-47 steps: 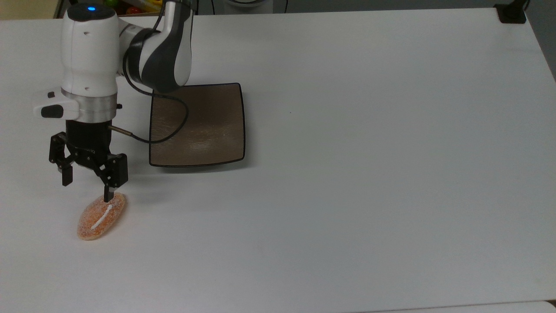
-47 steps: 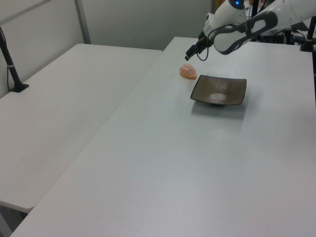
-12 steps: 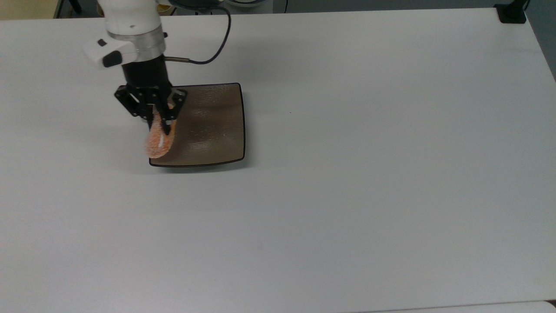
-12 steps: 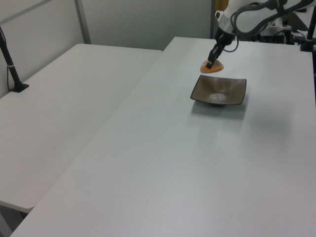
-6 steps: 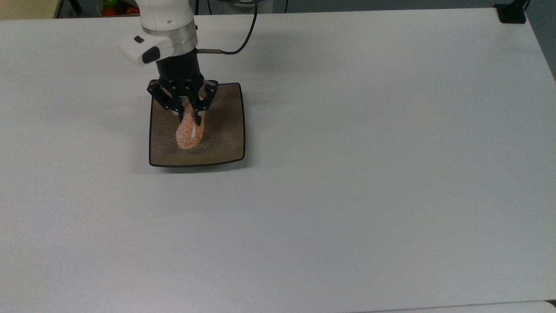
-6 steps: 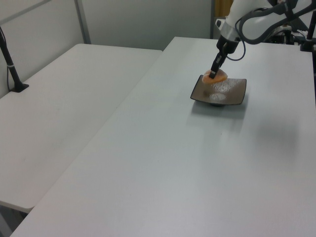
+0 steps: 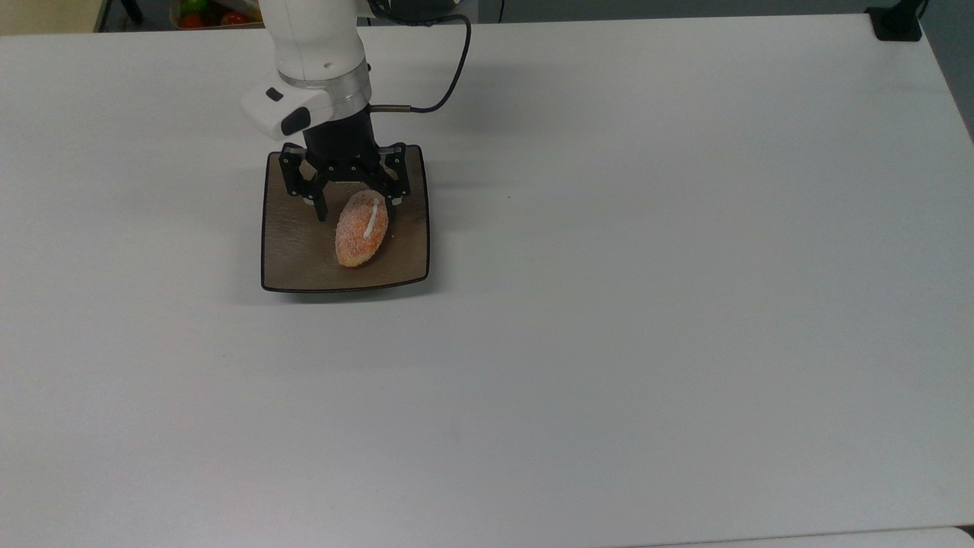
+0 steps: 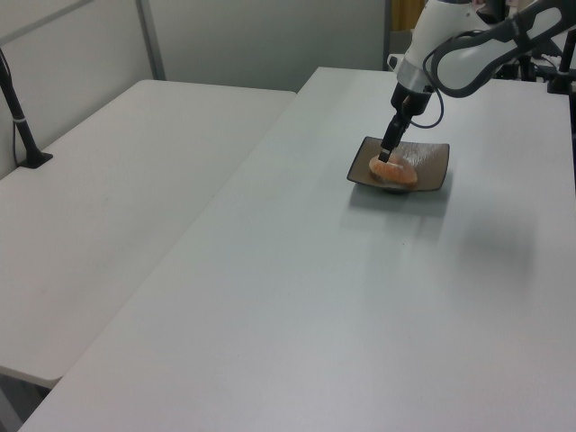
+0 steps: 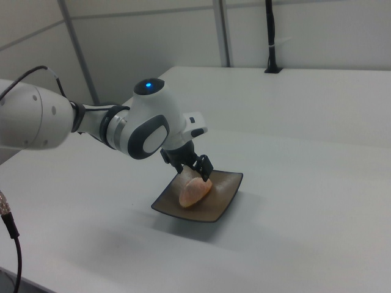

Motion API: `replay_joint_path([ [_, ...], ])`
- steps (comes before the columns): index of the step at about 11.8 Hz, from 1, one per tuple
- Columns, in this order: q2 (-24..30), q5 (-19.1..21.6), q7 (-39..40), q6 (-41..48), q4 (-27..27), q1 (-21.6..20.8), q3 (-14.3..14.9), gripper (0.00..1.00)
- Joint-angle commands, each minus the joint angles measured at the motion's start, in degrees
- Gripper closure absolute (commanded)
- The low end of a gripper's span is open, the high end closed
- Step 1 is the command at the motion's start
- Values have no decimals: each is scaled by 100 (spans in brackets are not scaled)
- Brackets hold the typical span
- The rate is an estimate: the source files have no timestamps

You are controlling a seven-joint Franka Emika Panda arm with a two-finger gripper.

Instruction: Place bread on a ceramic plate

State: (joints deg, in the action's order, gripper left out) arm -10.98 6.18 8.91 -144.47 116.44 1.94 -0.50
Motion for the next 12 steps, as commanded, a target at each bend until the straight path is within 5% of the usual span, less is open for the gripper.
replay_joint_path([
  [1, 79, -108, -161, 16, 2, -18, 6, 0],
  [4, 201, -99, -249, 460, -269, 43, 6, 0],
  [8, 543, -160, -267, 3638, -1640, 123, 76, 0],
  [12, 1150, -485, -679, 4874, -1660, -52, 24, 0],
])
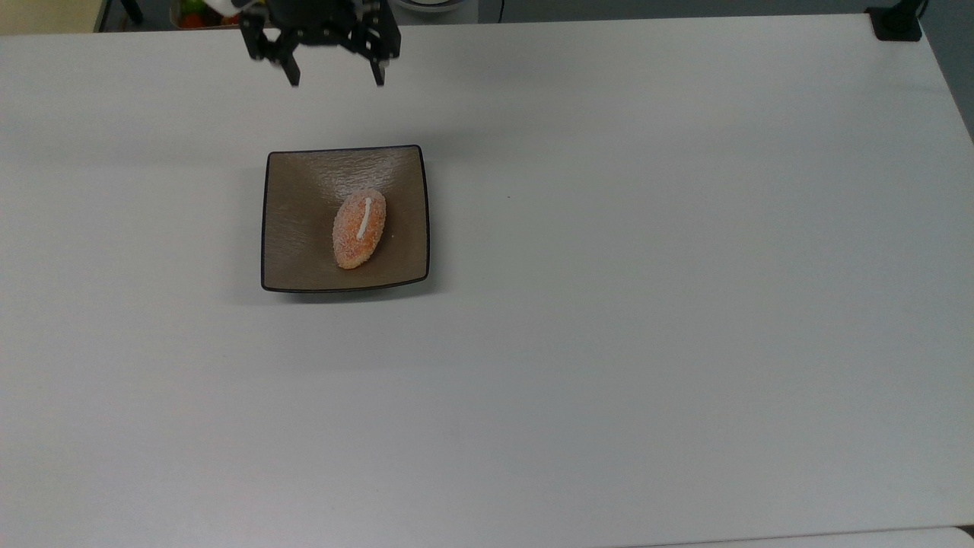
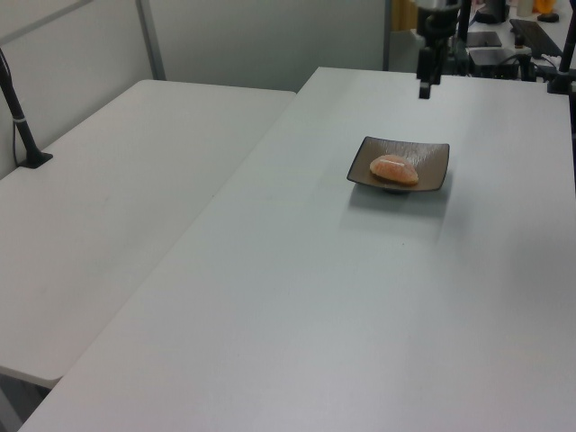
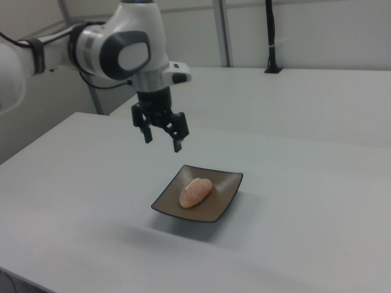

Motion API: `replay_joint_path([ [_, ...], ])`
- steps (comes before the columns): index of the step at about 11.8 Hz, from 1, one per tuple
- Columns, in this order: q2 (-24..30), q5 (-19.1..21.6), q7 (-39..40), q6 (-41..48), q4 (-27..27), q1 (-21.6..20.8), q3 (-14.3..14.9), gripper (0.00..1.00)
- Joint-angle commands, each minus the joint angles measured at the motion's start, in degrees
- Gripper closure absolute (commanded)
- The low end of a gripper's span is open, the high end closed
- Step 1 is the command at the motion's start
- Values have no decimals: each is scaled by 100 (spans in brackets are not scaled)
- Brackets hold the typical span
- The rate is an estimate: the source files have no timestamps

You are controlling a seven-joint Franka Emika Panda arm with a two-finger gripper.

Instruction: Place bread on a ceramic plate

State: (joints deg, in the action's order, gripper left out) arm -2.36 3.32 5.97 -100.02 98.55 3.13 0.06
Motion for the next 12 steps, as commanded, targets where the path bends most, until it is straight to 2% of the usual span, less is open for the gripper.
replay_joint_path([
  [1, 384, -235, -542, 388, 234, -286, -49, 0],
  [3, 385, -628, -807, 326, 393, -602, -67, 0],
  [5, 394, -665, -869, 213, 429, -560, -259, 0],
  [7, 342, -639, -869, -191, 438, -551, -260, 0],
  [12, 297, -604, -869, -228, 420, -551, -260, 0],
])
